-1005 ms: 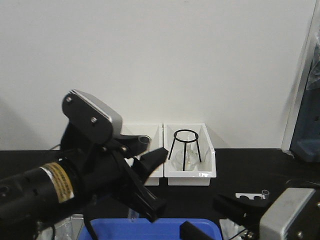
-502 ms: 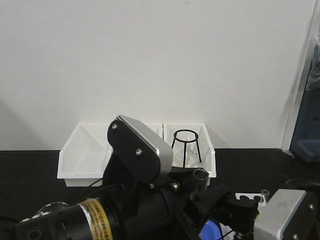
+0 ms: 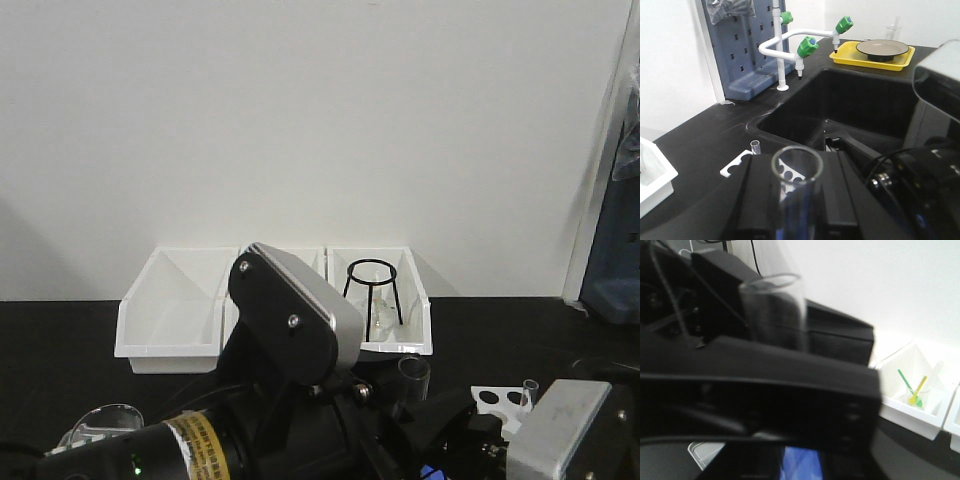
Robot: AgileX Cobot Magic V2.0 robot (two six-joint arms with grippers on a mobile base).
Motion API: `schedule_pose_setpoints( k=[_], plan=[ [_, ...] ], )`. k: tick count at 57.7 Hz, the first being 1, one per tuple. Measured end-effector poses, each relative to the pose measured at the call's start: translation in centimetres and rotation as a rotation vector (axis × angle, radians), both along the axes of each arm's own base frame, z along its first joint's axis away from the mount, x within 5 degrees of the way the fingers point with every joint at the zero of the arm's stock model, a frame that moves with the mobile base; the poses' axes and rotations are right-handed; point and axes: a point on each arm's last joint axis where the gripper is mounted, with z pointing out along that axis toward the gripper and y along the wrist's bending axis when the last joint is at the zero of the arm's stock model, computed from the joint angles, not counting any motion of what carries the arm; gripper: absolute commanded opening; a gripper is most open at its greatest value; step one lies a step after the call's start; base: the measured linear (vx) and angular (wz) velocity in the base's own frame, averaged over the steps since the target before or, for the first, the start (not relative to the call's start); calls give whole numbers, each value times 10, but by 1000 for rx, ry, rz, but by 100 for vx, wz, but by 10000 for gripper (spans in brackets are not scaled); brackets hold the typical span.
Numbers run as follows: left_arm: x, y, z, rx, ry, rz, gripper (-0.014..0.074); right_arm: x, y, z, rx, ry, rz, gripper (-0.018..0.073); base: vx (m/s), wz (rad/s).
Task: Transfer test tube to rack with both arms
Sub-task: 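Close the right gripper on the tube below the left gripper, then carry the tube with the right gripper over the white rack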
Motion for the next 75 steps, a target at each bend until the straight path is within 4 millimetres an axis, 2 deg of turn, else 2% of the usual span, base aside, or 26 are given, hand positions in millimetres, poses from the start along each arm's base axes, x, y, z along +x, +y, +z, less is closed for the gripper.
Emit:
schedule_pose_setpoints(
  k=[6, 16, 22, 43, 52, 62, 75],
  plan=[
    [0, 0, 0, 1, 0, 0, -7, 0, 0, 0, -1, -1, 3, -11, 0, 0],
    [0, -1, -1, 1, 1, 0, 8, -1, 1, 0, -1, 1, 5, -13, 0, 0],
    [1, -1, -1, 2, 1, 0, 52, -1, 1, 0, -1, 1, 5, -12, 0, 0],
    [1, -1, -1, 2, 1, 0, 392, -1, 1, 0, -2, 1, 5, -12, 0, 0],
    [0, 0, 0, -2, -1, -1, 482, -1, 1, 0, 5, 6, 2, -11, 0, 0],
    [-5, 6, 27, -65, -65, -4, 480, -1, 1, 0, 4, 6, 1, -11, 0, 0],
    [-22, 33, 90, -163, -221, 1, 456, 0, 0, -2, -13, 23, -2, -11, 0, 0]
  ],
)
